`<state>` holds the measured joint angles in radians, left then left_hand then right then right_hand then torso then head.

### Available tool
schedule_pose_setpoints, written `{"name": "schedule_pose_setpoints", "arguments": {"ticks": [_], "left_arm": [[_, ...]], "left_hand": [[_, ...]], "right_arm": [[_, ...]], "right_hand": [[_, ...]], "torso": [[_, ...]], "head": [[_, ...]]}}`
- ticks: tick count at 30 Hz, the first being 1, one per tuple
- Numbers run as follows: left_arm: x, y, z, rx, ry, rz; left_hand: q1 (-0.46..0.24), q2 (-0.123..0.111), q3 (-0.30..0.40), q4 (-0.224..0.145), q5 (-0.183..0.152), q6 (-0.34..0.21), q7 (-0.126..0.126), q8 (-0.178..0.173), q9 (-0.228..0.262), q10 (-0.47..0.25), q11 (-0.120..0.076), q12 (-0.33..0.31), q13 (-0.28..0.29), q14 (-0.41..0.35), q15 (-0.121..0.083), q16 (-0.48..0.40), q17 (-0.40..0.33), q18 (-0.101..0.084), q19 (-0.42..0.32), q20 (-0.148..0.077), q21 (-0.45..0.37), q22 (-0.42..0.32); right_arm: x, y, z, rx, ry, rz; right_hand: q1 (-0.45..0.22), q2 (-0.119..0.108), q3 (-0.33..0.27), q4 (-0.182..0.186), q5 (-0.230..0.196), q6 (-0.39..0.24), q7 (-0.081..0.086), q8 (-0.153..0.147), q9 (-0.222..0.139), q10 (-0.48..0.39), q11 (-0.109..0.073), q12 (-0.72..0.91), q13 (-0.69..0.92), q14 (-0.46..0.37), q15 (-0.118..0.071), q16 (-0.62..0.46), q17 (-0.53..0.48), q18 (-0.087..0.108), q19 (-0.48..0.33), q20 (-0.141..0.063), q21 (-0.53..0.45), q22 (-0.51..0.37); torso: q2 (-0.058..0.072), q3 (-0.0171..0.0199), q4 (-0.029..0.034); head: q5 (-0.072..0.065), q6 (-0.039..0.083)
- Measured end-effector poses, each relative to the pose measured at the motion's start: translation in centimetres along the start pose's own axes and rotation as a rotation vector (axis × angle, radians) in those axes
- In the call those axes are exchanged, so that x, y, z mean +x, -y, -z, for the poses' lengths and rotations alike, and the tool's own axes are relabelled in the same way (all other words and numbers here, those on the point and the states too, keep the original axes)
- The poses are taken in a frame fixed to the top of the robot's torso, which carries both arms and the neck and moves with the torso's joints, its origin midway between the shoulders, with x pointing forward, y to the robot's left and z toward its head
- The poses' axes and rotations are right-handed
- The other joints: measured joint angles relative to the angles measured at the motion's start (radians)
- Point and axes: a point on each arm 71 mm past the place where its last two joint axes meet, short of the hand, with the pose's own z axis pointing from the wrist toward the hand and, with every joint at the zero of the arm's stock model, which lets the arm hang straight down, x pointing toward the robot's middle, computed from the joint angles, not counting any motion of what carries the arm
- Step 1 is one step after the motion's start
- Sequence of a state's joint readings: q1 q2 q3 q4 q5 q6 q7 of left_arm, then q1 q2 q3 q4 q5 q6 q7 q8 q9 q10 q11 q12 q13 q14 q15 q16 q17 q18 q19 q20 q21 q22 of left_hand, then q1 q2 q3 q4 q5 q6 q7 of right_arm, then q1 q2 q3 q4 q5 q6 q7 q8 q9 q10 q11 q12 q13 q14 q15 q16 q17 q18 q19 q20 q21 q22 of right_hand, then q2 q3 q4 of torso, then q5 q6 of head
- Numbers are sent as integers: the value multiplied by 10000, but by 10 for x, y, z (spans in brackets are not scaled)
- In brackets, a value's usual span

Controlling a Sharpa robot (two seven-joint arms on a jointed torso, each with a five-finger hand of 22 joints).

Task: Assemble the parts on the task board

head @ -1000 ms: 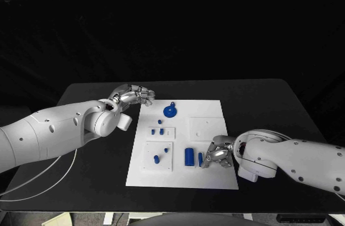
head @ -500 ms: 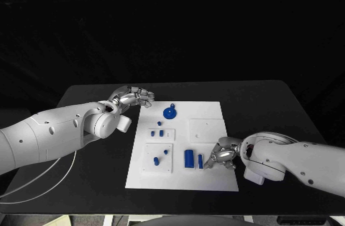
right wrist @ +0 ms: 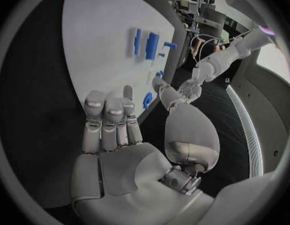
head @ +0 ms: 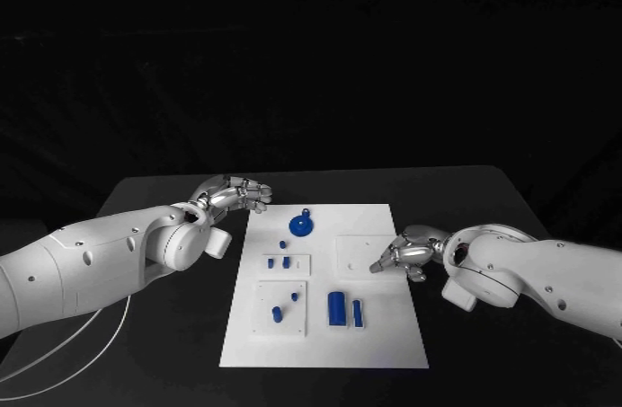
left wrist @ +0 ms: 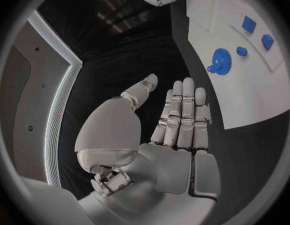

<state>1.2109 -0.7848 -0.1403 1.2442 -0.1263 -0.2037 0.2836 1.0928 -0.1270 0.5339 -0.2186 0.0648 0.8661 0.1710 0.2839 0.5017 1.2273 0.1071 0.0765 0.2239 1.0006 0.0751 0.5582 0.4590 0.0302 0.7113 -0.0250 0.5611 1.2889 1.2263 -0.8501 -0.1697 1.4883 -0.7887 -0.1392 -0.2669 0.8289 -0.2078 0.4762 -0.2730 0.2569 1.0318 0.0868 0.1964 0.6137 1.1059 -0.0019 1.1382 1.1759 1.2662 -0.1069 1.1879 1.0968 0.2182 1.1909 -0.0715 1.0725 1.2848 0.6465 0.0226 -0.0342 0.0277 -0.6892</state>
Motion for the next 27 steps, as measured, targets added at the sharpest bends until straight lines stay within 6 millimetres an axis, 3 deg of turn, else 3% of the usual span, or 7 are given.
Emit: {"name": "schedule_pose_setpoints", "arguments": {"ticks": [5,12,13,16,19,22,27], "left_arm": [[-8,8,-3,155,217,43],[-23,17,-12,464,710,78],[-25,18,-14,494,811,96],[-31,18,-23,583,1120,231],[-33,19,-31,715,1339,402],[-34,20,-37,844,1441,504],[-30,21,-42,963,1485,626]], "left_hand": [[0,0,0,0,0,0,0,0,0,0,0,0,0,-107,107,-243,14,-1,-57,57,-97,36],[-47,47,11,-11,0,-54,-54,0,-18,-175,57,-69,-72,-601,304,-746,1,1,-351,300,-325,91],[-47,47,28,-28,0,-54,-54,0,-29,-282,85,-68,-102,-708,341,-835,-13,1,-438,324,-387,93],[-110,110,-1,-55,0,-256,-151,-5,-94,-935,188,-111,-350,-1233,495,-1277,-127,0,-870,476,-683,87],[-165,164,-44,-99,0,-412,-307,-99,-157,-1594,237,-116,-672,-1868,641,-1761,-290,-95,-1462,638,-1096,23],[-672,111,-398,-88,114,-763,-469,-278,-225,-2218,204,-116,-987,-2422,764,-2154,-452,-228,-2058,832,-1519,-26],[-1467,-82,-1050,27,79,-1461,-746,-549,-314,-3049,71,-116,-1364,-3021,899,-2503,-584,-228,-2418,1048,-1929,-62]], "right_arm": [[-40,-2,-19,-1017,1286,-1362],[-82,-5,-39,-2085,2668,-2633],[-86,-6,-42,-2215,2822,-2770],[-96,-11,-49,-2664,3165,-3214],[-99,-13,-54,-3049,3341,-3769],[-97,-11,-59,-3274,3402,-4248],[-98,-8,-63,-3534,3472,-4803]], "right_hand": [[457,583,-38,-130,142,-299,194,0,40,-350,63,-283,-241,-397,34,-493,-255,-32,-416,127,-452,-179],[891,854,168,-166,355,-713,538,1,82,-1473,335,-1901,-1589,-1723,458,-2470,-1393,-7,-2060,831,-2391,-1087],[891,854,208,-164,356,-786,610,0,84,-1761,419,-2292,-1930,-2087,611,-2930,-1665,-5,-2465,991,-2833,-1314],[970,933,348,-155,356,-1069,792,-51,79,-2447,820,-4043,-3554,-3146,1422,-4649,-2733,18,-3809,1544,-4363,-2161],[999,1061,297,-138,356,-1410,726,-114,-69,-2212,1083,-6369,-6211,-3850,2171,-6534,-4093,-305,-4895,2059,-5775,-3077],[863,1197,62,-152,413,-1631,630,-175,-215,-2289,1295,-7586,-7567,-4445,2510,-7606,-4855,-408,-5620,2329,-6490,-3506],[607,1340,-375,-149,301,-1834,593,-175,-407,-1970,1479,-8927,-9023,-4700,2663,-8458,-5720,-406,-6042,2576,-7011,-3801]], "torso": [[-128,-29,-34],[-277,-55,-83],[-300,-55,-93],[-355,-43,-108],[-401,-24,-121],[-436,-2,-124],[-463,16,-134]], "head": [[-28,324],[-29,727],[-22,818],[2,1034],[12,1226],[16,1425],[15,1720]]}}
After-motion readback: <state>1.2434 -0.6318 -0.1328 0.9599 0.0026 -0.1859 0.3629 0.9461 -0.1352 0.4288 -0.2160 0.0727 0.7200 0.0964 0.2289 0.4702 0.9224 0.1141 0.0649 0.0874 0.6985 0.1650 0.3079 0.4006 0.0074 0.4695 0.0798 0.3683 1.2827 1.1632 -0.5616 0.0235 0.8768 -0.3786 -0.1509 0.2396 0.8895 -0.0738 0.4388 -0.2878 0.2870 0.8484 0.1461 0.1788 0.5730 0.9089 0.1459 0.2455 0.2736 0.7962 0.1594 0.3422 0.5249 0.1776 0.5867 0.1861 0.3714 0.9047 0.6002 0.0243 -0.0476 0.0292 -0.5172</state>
